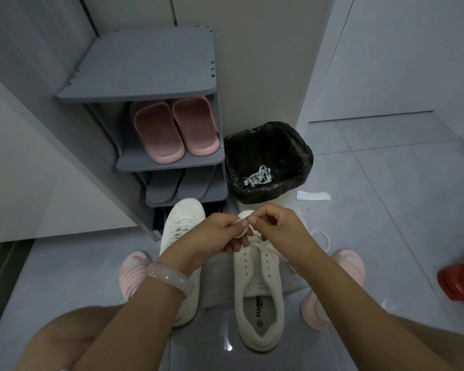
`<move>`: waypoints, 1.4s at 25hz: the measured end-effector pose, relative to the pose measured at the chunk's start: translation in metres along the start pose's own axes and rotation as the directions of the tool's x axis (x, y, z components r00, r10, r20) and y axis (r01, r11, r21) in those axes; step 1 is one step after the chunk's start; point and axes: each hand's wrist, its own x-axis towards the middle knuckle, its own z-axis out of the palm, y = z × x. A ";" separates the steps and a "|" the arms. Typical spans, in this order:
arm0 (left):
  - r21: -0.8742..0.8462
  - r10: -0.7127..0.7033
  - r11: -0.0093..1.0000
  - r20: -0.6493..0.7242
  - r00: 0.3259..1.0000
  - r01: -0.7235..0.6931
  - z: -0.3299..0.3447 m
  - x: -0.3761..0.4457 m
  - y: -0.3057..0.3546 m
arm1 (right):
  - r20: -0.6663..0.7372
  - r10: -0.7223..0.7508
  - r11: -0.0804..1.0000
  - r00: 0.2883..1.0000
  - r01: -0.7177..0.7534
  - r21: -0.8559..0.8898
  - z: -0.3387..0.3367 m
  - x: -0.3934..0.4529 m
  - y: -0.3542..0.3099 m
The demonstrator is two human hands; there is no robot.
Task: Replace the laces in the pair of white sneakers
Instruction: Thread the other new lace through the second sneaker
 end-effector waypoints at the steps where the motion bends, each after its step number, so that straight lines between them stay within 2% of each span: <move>1: -0.032 -0.011 0.999 -0.008 1.000 0.011 -0.001 0.001 -0.001 | -0.009 -0.019 0.999 1.000 0.018 -0.029 0.000 0.001 0.001; 3: -0.015 -0.028 1.000 -0.090 0.996 0.027 -0.004 0.005 -0.005 | -0.027 -0.016 0.997 1.000 0.014 -0.077 -0.001 0.004 0.007; 4: 0.088 -0.020 0.996 -0.150 0.989 0.034 -0.007 0.008 -0.009 | -0.035 -0.006 0.986 0.999 0.000 -0.165 -0.002 0.006 0.012; 5: 0.263 0.004 0.963 -0.202 0.979 0.050 -0.009 0.012 -0.015 | -0.026 0.007 0.945 1.000 -0.015 -0.327 -0.004 0.007 0.019; 7: 0.588 0.065 0.804 -0.226 0.972 0.083 -0.009 0.016 -0.025 | 0.052 0.065 0.761 0.997 -0.016 -0.648 -0.003 0.009 0.033; 8: 0.651 0.071 0.754 -0.214 0.974 0.088 -0.007 0.017 -0.030 | 0.078 0.098 0.689 0.992 -0.011 -0.725 -0.001 0.007 0.037; 11: 0.678 0.097 0.731 -0.221 0.971 0.081 -0.002 0.020 -0.034 | 0.077 0.085 0.636 0.993 0.005 -0.772 0.004 0.005 0.042; 16: 0.766 0.197 0.641 -0.225 0.954 0.049 0.004 0.027 -0.035 | 0.082 0.074 0.639 0.994 0.016 -0.769 0.006 0.005 0.046; 21: 0.822 0.238 0.569 -0.161 0.958 -0.003 0.012 0.034 -0.044 | 0.086 0.056 0.678 0.995 0.025 -0.735 0.007 0.004 0.049; 23: 0.798 0.256 0.602 -0.177 0.950 -0.014 0.015 0.035 -0.048 | 0.083 0.046 0.713 0.996 0.025 -0.700 0.007 0.001 0.050; 26: 0.569 0.145 0.818 -0.350 0.925 0.087 0.013 0.034 -0.055 | 0.068 0.048 0.774 0.997 0.006 -0.633 0.007 0.001 0.055; 28: 0.446 0.056 0.888 -0.347 0.936 0.112 0.013 0.033 -0.058 | 0.030 0.088 0.793 0.996 -0.052 -0.607 0.007 0.006 0.062; 32: 0.530 0.105 0.847 -0.249 0.963 0.044 0.011 0.031 -0.051 | -0.054 0.103 0.801 0.993 -0.115 -0.587 0.015 0.008 0.069; 35: 0.502 -0.035 0.858 -0.149 0.988 0.106 0.012 0.027 -0.044 | -0.035 0.118 0.777 0.992 -0.114 -0.619 0.018 0.009 0.069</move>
